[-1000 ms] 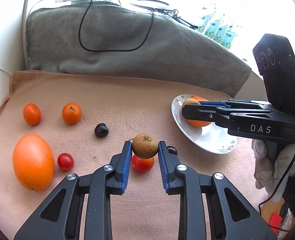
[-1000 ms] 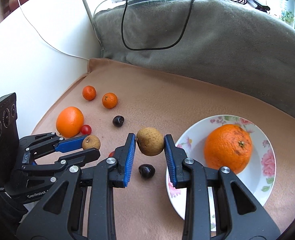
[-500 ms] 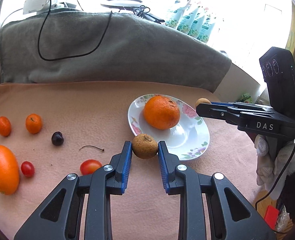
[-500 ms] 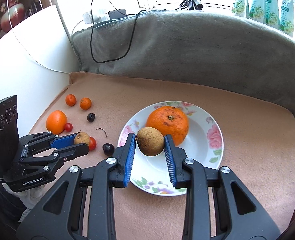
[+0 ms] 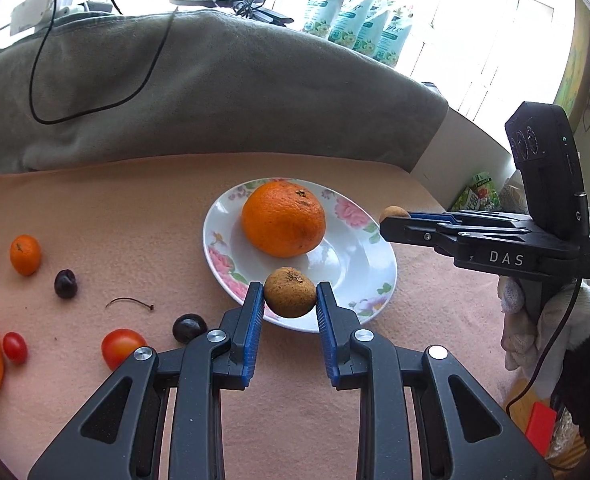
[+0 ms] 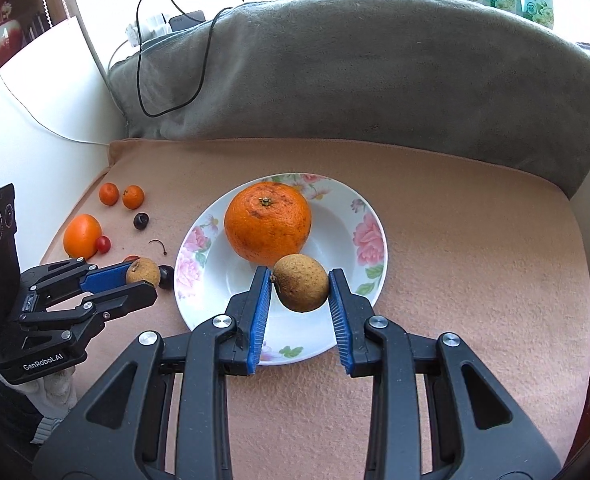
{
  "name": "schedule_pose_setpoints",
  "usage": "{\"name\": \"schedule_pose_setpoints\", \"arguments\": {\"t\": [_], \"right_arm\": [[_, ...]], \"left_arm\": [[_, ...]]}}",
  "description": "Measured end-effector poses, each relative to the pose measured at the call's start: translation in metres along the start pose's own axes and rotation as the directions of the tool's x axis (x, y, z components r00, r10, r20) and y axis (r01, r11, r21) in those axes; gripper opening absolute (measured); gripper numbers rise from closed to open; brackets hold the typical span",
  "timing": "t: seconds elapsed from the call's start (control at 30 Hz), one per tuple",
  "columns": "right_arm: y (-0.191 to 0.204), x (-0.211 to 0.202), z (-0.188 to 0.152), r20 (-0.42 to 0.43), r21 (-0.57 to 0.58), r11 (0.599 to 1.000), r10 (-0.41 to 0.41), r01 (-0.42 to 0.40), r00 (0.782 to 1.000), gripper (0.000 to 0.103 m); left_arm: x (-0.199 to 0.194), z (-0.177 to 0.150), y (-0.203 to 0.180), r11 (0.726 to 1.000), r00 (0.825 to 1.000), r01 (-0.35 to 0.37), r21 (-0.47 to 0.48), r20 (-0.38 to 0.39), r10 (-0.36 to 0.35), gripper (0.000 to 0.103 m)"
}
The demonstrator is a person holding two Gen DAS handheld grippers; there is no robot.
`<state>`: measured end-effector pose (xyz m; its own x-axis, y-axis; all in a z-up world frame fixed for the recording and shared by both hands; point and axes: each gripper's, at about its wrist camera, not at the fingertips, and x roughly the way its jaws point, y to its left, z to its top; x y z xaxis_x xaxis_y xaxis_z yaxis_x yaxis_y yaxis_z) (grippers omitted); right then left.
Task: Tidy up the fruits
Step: 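Lower both brown fruits into the bowl and open both grippers, then move the right tool toward the large oval orange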
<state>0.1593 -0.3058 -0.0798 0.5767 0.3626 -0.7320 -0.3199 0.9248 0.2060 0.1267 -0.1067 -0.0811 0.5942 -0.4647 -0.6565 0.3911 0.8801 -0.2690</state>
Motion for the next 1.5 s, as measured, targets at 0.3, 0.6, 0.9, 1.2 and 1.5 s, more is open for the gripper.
{"name": "schedule_pose_setpoints", "arguments": {"t": [0.3, 0.6, 0.9, 1.2, 1.5], "right_arm": [[-0.007, 0.01, -0.002, -0.023, 0.013, 1.0, 0.001, -0.001, 1.0, 0.031], [-0.012, 0.016, -0.001, -0.034, 0.028, 1.0, 0.007, -0.006, 0.999, 0.031], [-0.01, 0.016, -0.001, -0.038, 0.027, 1.0, -0.003, 0.004, 0.999, 0.031], [-0.014, 0.008, 0.0, 0.001, 0.051, 0.998, -0.024, 0.024, 1.0, 0.072], [-0.01, -0.001, 0.002, 0.031, 0.059, 0.998, -0.037, 0.035, 0.999, 0.087]], "left_arm": [[0.012, -0.001, -0.004, 1.0, 1.0, -0.003, 0.014, -0.03, 0.003, 0.025], [0.017, 0.001, -0.006, 1.0, 0.999, -0.004, 0.016, -0.039, 0.005, 0.025], [0.019, 0.001, -0.009, 1.0, 0.999, 0.0, 0.026, -0.043, 0.001, 0.025], [0.015, 0.002, -0.01, 1.0, 1.0, -0.011, 0.028, -0.028, 0.012, 0.057], [0.012, 0.001, -0.012, 0.998, 0.998, -0.055, 0.033, -0.026, 0.056, 0.069]]}}
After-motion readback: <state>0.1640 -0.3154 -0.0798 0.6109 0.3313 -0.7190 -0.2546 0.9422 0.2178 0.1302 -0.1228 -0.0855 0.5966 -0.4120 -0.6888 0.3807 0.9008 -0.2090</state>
